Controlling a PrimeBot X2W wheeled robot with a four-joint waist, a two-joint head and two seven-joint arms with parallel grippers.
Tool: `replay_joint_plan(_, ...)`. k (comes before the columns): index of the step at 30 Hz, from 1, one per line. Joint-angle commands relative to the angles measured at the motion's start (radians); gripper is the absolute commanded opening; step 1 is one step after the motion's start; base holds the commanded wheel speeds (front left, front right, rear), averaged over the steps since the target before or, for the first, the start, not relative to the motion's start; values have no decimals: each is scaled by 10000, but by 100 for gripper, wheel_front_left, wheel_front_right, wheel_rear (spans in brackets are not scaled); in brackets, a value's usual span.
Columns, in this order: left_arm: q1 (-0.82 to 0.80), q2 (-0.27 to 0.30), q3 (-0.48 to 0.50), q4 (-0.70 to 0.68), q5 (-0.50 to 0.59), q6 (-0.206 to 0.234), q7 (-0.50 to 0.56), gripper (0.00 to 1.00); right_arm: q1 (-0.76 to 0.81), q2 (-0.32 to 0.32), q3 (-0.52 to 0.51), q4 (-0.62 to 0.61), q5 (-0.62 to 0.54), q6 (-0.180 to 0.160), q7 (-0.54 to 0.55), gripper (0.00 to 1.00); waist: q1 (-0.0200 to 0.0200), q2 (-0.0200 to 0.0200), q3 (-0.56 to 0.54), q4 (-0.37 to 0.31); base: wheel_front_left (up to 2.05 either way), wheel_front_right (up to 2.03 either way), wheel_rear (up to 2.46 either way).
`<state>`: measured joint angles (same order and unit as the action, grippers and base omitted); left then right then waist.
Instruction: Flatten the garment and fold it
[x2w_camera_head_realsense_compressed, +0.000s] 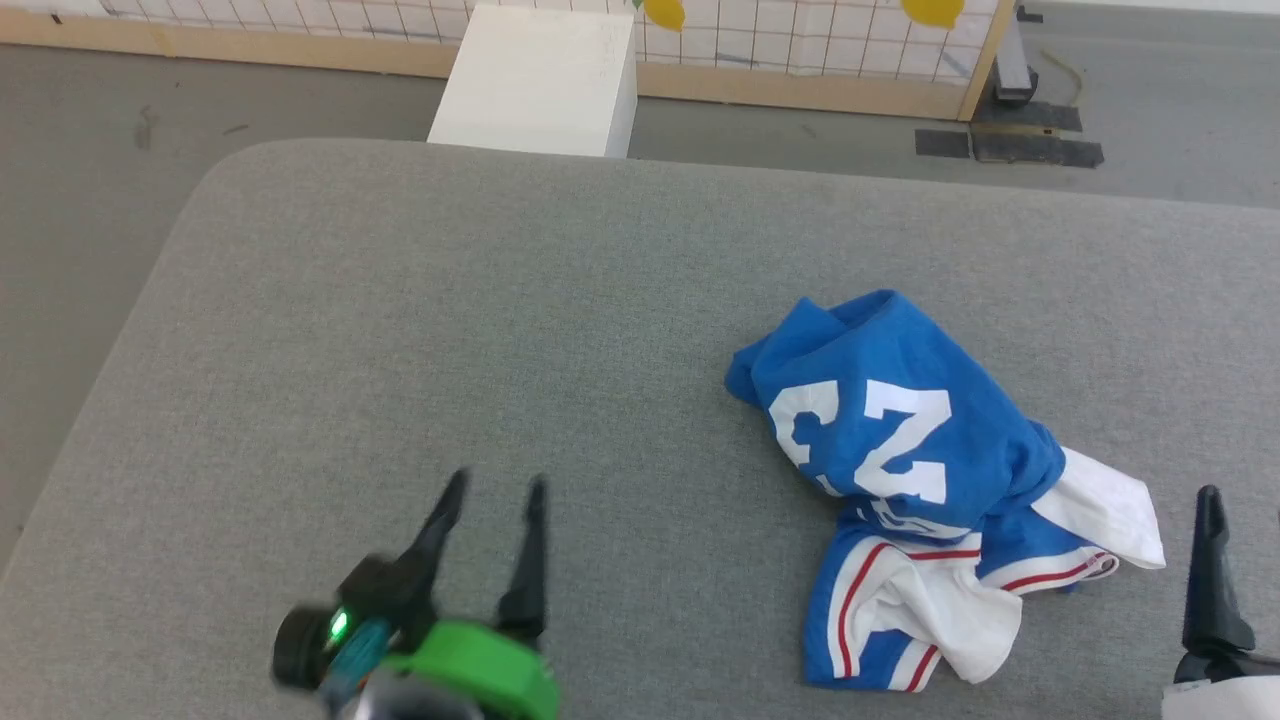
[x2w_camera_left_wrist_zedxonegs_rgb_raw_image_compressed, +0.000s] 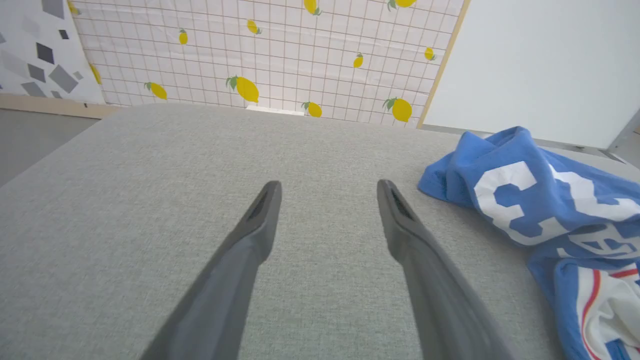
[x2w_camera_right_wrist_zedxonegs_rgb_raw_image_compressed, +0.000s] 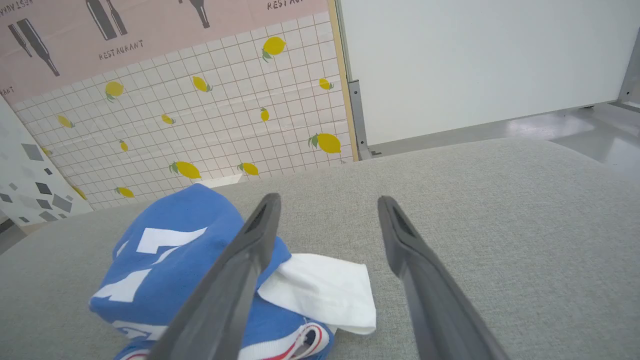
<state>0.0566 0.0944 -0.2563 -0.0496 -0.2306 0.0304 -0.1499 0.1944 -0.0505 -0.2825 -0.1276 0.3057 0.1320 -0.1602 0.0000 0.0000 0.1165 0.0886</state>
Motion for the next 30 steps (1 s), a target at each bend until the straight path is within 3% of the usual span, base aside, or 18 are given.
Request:
replay_joint_plan(1, -445, 59, -224, -255, 204, -115, 421, 100, -210, 2, -55, -31, -48, -13, -56, 100, 0, 0, 107, 34, 0, 0, 0)
replay_joint_plan(6, -1580, 111, -1585, -1089, 588, -857, 2710, 100, -357, 2, -128, -19, 37, -13, -42, 100, 0, 0, 398, 55, 0, 0, 0)
replay_joint_plan(13, -2682, -196, -3377, -1314, 432, -1326, 4682, 100, -693, 2, -24, 202, 185, -13, -138, 100, 0, 0, 942, -10, 0, 0, 0)
replay_joint_plan(23, -3633, -385, -5245, 1045, 355, -1506, 5089, 100, -1171, 3, 47, 512, 162, -13, -265, 100, 0, 0, 1699, -144, 0, 0, 0)
replay_joint_plan(30, -4444, -435, -5875, 2290, 193, -1277, 4734, 100, -1431, 3, 111, 516, 126, -13, -234, 100, 0, 0, 2040, -264, 0, 0, 0)
